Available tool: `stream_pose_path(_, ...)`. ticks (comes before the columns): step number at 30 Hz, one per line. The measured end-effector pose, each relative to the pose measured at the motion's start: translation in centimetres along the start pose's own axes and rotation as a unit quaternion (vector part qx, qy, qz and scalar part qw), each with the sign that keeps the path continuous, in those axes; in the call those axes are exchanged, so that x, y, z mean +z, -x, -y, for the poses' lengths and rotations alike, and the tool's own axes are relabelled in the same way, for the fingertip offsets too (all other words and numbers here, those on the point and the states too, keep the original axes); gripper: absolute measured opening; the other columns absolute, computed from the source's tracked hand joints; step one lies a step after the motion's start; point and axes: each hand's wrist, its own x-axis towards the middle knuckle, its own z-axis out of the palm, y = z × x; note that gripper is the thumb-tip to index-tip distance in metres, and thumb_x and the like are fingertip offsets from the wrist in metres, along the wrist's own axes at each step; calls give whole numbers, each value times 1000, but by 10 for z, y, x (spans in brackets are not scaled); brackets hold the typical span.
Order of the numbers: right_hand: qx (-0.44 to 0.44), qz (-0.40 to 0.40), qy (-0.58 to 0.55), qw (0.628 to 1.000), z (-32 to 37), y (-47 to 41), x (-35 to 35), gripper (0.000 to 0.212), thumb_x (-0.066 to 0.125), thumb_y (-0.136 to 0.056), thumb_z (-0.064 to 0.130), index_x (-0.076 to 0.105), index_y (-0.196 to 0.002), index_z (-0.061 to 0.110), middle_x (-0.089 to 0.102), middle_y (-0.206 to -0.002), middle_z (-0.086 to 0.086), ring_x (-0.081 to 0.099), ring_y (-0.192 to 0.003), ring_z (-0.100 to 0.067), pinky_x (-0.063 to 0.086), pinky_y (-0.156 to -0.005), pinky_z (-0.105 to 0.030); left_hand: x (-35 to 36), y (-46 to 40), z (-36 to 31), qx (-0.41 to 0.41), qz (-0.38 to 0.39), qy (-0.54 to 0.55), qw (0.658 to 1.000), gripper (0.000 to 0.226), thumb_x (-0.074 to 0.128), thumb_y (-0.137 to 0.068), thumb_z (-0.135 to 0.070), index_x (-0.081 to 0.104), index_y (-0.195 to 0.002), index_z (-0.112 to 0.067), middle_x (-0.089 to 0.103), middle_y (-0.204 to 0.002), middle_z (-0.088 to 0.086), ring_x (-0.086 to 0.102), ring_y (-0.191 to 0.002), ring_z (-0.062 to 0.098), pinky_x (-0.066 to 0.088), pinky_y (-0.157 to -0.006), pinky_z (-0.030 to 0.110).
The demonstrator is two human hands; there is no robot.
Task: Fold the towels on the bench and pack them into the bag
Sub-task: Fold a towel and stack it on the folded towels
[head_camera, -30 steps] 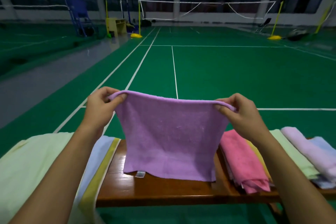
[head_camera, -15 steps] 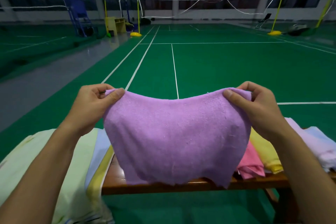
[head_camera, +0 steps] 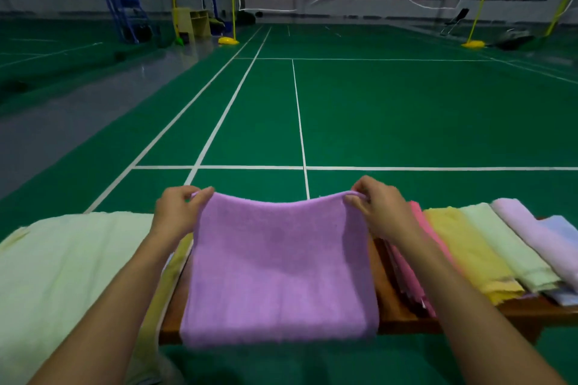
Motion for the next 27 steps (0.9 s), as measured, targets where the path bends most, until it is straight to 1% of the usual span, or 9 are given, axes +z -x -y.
stream_pose_path(4,32,-45,80,995,-11,0,31,21,64,-101,45,66,-107,26,54,-106,0,62,-95,-28,39,-69,-35,35,-13,18,-106,15,197,974,48,77,-96,-31,64,-89,15,48,-88,8,56,-73,21,66,-64,40)
stream_pose_path(8,64,-30,-64,995,-23,-7,71,15,62,-103,33,55,-93,25,70,-66,3,72,-66,-22,56,-64,-40,62,-18,34,-79,13,145,986,48,71,-102,-25,53,-77,12,30,-78,7,41,-75,23,67,-66,39)
stream_pose_path(10,94,-18,-124,988,-33,-9,88,16,59,-104,32,50,-90,31,71,-63,0,72,-55,-18,62,-63,-46,72,-21,46,-65,19,118,991,45,69,-103,-25,51,-71,1,30,-71,6,44,-69,21,67,-71,47)
stream_pose_path(12,99,-14,-132,986,-42,-12,100,14,55,-101,35,47,-90,36,72,-69,1,73,-62,-22,62,-65,-48,78,-23,56,-43,35,81,995,38,68,-103,-26,58,-72,-6,47,-69,3,59,-67,24,66,-77,48)
stream_pose_path(15,123,-15,-130,984,-43,-19,107,8,61,-100,31,56,-105,35,76,-99,-7,73,-91,-31,58,-86,-50,83,-27,68,6,61,-15,998,7,74,-99,-21,76,-105,-23,74,-97,0,73,-94,27,59,-91,44)
stream_pose_path(17,120,-1,-104,987,-40,-18,108,36,67,-98,17,56,-132,18,67,-128,-14,64,-116,-34,48,-103,-47,85,-28,71,32,79,-43,995,33,74,-96,-9,72,-121,-31,70,-129,9,68,-118,29,53,-105,43)
stream_pose_path(20,106,31,-73,991,-37,-11,105,54,67,-95,12,47,-145,12,50,-142,-18,54,-124,-35,41,-109,-43,82,-24,59,40,82,-59,994,49,69,-95,3,71,-127,-34,33,-167,18,48,-144,22,41,-116,39)
stream_pose_path(24,129,78,-22,988,-35,11,91,56,67,-95,19,43,-145,11,47,-140,-21,50,-127,-41,42,-110,-49,73,-8,33,81,106,-46,990,50,75,-92,0,67,-115,-45,42,-162,14,62,-131,28,45,-112,40)
stream_pose_path(27,157,96,31,982,-28,46,80,50,67,-96,23,41,-136,5,48,-135,-22,58,-119,-46,47,-98,-47,60,22,14,107,139,-22,984,37,77,-94,-6,72,-108,-40,58,-146,-1,69,-112,13,50,-100,32)
